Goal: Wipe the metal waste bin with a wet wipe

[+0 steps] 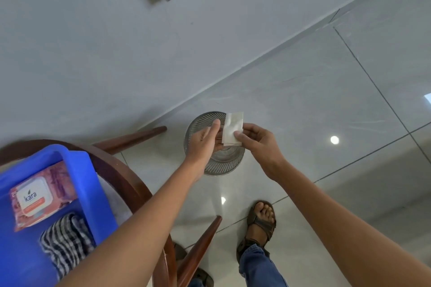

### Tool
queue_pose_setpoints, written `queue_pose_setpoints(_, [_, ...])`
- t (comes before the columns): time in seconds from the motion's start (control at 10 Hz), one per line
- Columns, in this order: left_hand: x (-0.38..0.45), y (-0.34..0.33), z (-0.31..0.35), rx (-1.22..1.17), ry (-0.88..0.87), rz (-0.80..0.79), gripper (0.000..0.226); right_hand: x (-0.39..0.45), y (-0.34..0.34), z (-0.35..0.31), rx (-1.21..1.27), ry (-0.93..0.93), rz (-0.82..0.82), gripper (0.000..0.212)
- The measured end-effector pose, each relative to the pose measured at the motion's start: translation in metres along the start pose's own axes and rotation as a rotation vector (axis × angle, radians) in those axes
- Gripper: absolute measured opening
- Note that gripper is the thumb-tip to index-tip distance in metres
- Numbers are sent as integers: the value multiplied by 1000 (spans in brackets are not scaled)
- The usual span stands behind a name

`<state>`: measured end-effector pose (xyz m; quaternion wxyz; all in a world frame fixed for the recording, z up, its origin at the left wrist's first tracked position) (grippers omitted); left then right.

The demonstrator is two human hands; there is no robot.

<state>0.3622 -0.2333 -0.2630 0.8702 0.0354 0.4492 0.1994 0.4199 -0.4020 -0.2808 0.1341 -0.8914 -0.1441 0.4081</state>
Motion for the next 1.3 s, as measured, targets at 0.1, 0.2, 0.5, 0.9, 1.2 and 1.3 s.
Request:
queue_pose_setpoints(0.1, [-5, 7, 5, -50, -9, -13, 27, -3, -5, -1, -26, -9, -28, 29])
queue_pose_setpoints(0.2, [-10, 14, 1, -17, -44, -12, 33, -5, -6, -3, -33, -7, -32, 27])
queue_pose_setpoints(0.5, [-32, 24, -3, 144, -205, 14, 26, -10, -20, 4, -78, -12, -49, 21])
queue_pose_setpoints(0.9, [-43, 29, -6, 289, -247, 167, 34, -6, -20, 15, -64, -98, -26, 38])
queue_pose_setpoints(1.2, [-63, 62, -9, 173, -278, 440, 33, 18, -44, 15, -466, 34, 58, 42])
queue_pose_setpoints(1.3, [-80, 77, -3, 122, -355, 474, 27, 31, -48, 20, -856, -5, 167, 49])
Point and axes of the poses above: each hand's wrist, its own x-axis towards the middle knuckle, its own y-axis out of the back of the hand, z = x × y, the point moved 2 cm from there along x, towards the middle knuckle, and after that the axes turned 12 degrees about x, right-handed, at the moved point
